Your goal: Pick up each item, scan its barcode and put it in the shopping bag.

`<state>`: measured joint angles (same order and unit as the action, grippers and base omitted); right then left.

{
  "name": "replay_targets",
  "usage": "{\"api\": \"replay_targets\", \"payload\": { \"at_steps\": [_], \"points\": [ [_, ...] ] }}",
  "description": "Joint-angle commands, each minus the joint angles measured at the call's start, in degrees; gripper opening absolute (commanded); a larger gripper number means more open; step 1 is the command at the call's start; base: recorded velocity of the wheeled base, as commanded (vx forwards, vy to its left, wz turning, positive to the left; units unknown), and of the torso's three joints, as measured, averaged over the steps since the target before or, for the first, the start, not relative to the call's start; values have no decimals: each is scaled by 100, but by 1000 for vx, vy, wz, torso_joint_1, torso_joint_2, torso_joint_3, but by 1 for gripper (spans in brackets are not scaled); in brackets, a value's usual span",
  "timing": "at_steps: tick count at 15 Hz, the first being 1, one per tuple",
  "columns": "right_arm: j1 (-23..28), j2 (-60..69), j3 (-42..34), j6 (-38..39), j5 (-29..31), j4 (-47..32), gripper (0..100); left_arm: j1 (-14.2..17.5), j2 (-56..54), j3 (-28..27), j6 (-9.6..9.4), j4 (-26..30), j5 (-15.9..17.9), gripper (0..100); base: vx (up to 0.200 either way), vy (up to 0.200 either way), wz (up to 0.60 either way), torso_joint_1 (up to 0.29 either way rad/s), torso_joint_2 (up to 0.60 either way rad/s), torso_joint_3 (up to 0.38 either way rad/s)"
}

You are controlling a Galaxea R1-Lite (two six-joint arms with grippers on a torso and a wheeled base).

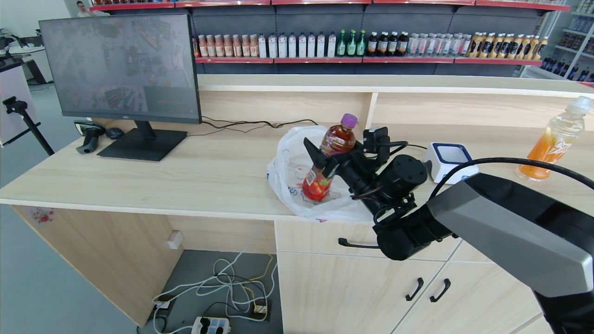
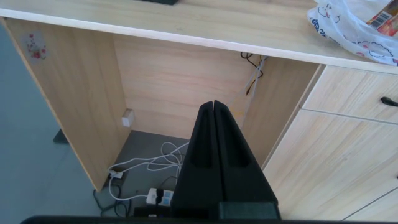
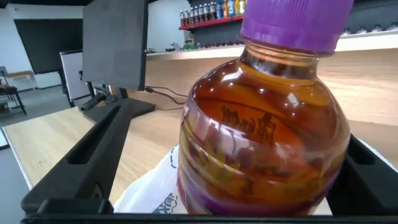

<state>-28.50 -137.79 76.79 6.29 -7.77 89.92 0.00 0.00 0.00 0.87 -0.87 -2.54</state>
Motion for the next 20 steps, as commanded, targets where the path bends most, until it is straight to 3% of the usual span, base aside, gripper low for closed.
{"api": "replay_targets", "payload": {
  "at_steps": [1, 6, 15, 20],
  "points": [
    [-50, 42, -6, 83, 117, 8, 100, 0, 9, 0, 1, -1, -1, 0, 0, 0, 0, 0, 0, 0],
    [-305, 33, -32, 417, 1128, 8, 100, 0, 0, 0, -16, 7, -1, 0, 0, 0, 0, 0, 0, 0],
    [-340, 7, 29, 487, 1480, 8, 100, 0, 9, 0, -16, 7, -1, 0, 0, 0, 0, 0, 0, 0],
    [-455, -73, -24, 733, 1295, 8, 100, 0, 9, 0, -16, 7, -1, 0, 0, 0, 0, 0, 0, 0]
  ]
}}
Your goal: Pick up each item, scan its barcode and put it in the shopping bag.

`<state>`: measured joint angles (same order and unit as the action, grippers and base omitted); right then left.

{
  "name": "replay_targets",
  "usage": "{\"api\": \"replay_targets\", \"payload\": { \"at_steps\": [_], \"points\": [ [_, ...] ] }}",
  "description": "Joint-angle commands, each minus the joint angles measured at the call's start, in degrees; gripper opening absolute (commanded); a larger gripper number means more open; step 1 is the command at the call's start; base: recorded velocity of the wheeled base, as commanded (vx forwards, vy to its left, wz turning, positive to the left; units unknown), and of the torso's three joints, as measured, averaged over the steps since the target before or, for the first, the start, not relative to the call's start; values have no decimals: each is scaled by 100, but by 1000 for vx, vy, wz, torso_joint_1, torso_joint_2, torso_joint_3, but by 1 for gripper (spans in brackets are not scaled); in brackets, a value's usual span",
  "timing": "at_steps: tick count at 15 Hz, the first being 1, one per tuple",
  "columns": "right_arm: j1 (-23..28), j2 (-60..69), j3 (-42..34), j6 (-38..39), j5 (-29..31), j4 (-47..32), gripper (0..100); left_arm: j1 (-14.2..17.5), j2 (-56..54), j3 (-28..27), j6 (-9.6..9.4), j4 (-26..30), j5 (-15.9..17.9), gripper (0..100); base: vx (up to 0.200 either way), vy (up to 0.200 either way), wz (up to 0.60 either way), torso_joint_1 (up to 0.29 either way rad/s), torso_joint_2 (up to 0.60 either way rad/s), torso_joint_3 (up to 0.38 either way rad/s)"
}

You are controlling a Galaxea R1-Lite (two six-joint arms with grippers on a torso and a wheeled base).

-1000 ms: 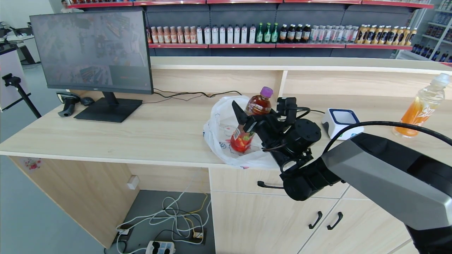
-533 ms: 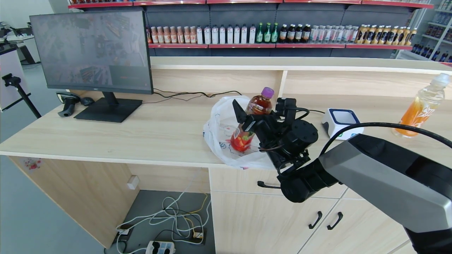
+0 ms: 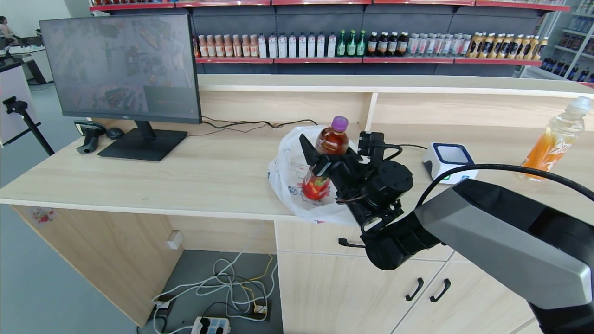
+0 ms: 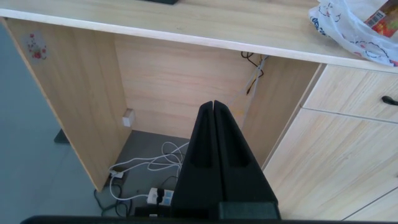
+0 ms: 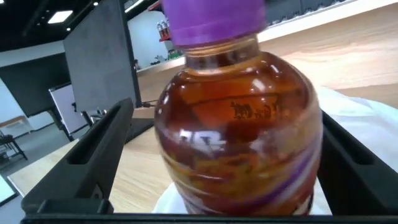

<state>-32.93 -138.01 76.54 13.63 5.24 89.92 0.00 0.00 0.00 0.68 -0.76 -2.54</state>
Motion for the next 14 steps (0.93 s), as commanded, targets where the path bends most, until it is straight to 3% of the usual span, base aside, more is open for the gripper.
{"api": "replay_targets", "payload": {
  "at_steps": [1, 14],
  "points": [
    [-3, -51, -8, -18, -41, 8, 100, 0, 9, 0, 2, -4, -1, 0, 0, 0, 0, 0, 0, 0],
    [41, 72, -96, -150, 47, 8, 100, 0, 0, 0, 11, -4, -1, 0, 0, 0, 0, 0, 0, 0]
  ]
}}
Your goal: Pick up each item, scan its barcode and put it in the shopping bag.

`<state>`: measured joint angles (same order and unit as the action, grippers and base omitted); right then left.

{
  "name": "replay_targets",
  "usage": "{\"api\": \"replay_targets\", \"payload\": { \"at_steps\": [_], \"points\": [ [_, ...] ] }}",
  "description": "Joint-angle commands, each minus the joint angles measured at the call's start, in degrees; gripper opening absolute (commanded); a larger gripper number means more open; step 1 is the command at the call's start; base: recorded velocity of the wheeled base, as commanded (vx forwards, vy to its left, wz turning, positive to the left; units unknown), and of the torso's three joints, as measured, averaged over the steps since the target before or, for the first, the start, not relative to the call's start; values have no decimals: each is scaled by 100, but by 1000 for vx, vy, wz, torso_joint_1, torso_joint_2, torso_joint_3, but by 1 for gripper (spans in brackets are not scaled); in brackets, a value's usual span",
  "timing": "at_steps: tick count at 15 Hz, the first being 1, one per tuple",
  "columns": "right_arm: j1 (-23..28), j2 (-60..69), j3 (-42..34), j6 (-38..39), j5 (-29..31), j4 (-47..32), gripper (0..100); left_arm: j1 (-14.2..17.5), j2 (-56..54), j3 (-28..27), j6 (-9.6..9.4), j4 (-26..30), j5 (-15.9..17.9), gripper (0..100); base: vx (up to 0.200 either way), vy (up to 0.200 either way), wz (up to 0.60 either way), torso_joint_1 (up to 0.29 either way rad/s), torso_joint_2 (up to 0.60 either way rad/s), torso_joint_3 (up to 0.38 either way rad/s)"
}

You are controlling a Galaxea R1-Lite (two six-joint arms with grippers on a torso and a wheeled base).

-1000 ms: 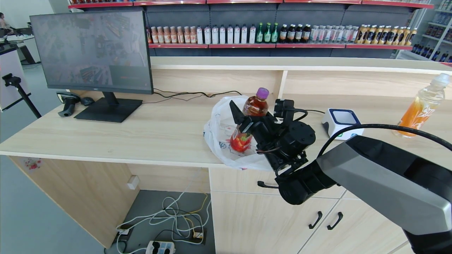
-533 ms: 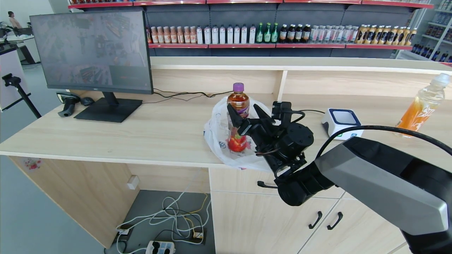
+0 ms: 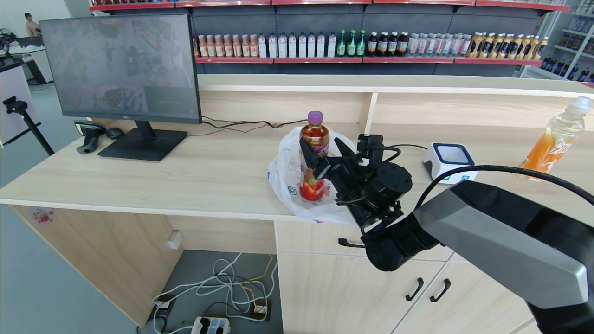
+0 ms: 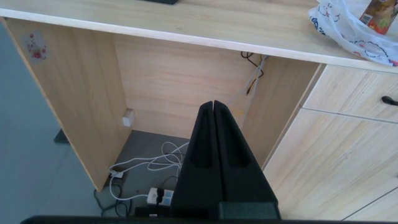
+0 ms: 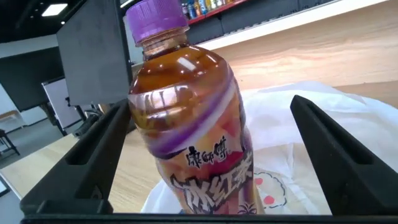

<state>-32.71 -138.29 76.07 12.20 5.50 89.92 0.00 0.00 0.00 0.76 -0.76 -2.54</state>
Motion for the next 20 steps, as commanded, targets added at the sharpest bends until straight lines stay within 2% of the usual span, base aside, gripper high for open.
{"api": "replay_targets", "payload": {
  "at_steps": [1, 14, 19, 20],
  "points": [
    [36, 171, -163, -51, 30, 8, 100, 0, 0, 0, 4, -4, -1, 0, 0, 0, 0, 0, 0, 0],
    [239, 259, -374, -174, 4, 8, 100, 0, 9, 0, 4, -4, -1, 0, 0, 0, 0, 0, 0, 0],
    [54, 241, -391, -262, 13, 8, 100, 0, 9, 0, 4, -4, -1, 0, 0, 0, 0, 0, 0, 0],
    [19, 294, -699, -262, 39, 8, 100, 0, 0, 0, -5, -4, -1, 0, 0, 0, 0, 0, 0, 0]
  ]
}}
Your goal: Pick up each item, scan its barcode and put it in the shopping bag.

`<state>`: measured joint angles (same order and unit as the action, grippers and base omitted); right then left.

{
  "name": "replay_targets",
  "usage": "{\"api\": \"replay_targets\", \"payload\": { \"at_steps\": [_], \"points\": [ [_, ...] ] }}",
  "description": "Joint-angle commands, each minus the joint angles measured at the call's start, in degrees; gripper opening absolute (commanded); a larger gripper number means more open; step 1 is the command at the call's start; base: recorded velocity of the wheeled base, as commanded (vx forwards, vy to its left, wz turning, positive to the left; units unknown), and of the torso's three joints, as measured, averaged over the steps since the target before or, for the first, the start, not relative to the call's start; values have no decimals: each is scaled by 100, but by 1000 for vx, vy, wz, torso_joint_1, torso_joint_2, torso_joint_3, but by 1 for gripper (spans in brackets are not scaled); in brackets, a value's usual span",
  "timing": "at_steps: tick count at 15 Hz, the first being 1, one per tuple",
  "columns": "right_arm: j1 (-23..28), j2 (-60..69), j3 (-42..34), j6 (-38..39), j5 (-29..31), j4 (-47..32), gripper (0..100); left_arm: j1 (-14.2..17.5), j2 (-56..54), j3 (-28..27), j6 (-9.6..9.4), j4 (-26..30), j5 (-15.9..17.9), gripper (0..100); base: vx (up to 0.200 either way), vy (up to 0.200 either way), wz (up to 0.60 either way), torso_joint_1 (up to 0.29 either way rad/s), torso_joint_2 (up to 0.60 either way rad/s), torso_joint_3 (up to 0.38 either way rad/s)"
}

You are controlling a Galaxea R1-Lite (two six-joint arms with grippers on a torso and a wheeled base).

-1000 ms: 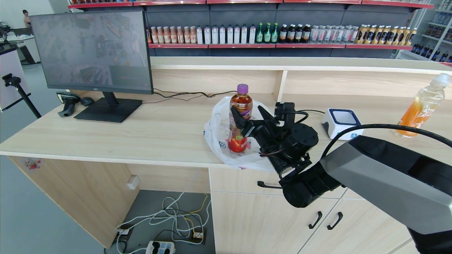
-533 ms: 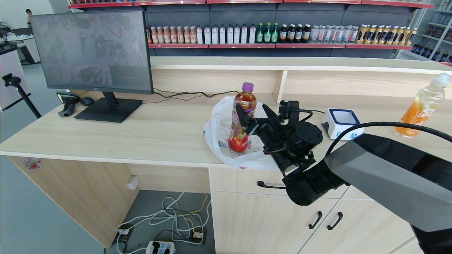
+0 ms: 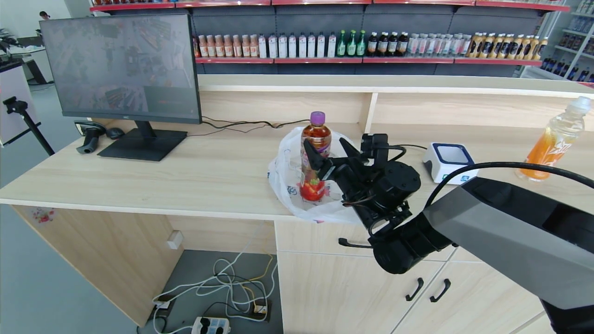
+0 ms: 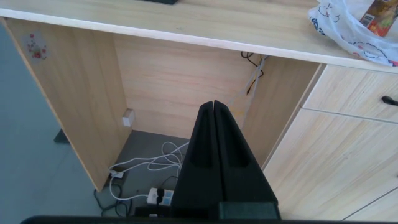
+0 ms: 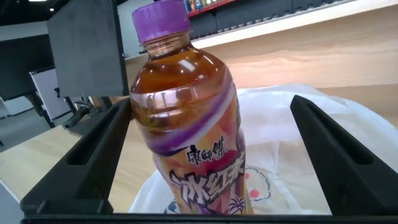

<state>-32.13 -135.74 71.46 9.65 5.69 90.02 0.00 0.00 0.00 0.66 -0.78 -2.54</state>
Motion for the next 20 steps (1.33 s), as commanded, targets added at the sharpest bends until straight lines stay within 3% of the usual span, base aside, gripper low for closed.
{"api": "replay_targets", "payload": {
  "at_steps": [1, 13, 15, 16, 17, 18, 20],
  "points": [
    [-74, 145, -598, 36, 28, -2, 100, 0, 0, 0, -4, -1, -1, 0, 0, 0, 0, 0, 0, 0],
    [-206, 1393, -2382, 116, 37, -2, 100, -9, 0, 0, -39, 8, 7, 0, 0, 0, 0, 0, 0, 0],
    [-223, 1964, -3121, -113, 37, -2, 100, 0, 9, 0, -31, 8, 7, 0, 0, 0, 0, 0, 0, 0],
    [-232, 2518, -3912, -394, 37, -2, 100, 0, 9, 0, -31, 8, 7, 0, 0, 0, 0, 0, 0, 0],
    [-241, 2702, -4193, -447, 37, -2, 100, 0, 0, 0, -31, 8, 7, 0, 0, 0, 0, 0, 0, 0],
    [-337, 3440, -5256, -447, 37, -2, 100, 0, 0, 0, -31, -1, 7, 0, 0, 0, 0, 0, 0, 0],
    [-337, 4179, -6012, -456, 28, -2, 100, 0, 9, 0, -31, 8, 7, 0, 0, 0, 0, 0, 0, 0]
  ]
}}
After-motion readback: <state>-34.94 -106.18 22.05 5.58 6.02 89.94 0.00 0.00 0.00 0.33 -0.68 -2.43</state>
